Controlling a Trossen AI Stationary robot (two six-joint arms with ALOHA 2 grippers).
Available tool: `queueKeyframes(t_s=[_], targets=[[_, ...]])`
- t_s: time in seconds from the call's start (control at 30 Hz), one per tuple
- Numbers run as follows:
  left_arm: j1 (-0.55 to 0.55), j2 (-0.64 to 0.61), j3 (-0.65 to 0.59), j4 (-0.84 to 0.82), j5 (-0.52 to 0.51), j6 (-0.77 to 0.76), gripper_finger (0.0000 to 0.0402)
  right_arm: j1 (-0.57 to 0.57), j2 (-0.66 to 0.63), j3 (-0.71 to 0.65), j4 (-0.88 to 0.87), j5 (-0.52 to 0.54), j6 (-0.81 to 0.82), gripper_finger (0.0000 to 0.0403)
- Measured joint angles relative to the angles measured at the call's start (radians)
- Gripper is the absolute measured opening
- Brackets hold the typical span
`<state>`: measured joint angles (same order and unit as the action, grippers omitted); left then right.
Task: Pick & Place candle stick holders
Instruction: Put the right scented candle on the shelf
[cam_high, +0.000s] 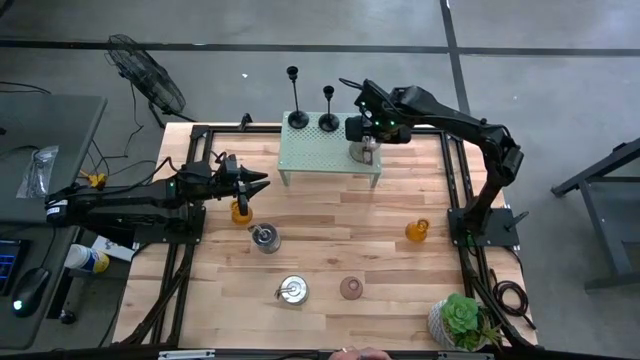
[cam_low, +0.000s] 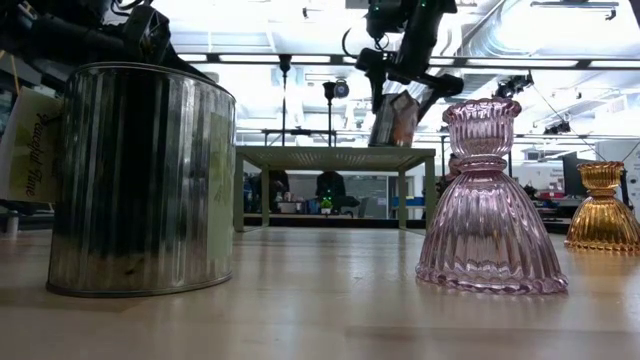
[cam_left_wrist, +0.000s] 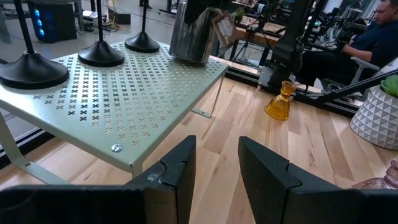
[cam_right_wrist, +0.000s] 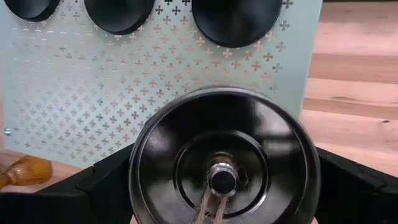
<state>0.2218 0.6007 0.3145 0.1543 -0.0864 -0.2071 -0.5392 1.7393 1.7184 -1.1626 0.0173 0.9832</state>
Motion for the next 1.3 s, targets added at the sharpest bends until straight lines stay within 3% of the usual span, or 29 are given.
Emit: queueKeyframes(t_s=[1.3], targets=[[0.000,0.000,0.000,0.000,0.000,0.000,0.0118,0.034,-0.002,-0.001,0.078,0.121,-0.118,0.0367]])
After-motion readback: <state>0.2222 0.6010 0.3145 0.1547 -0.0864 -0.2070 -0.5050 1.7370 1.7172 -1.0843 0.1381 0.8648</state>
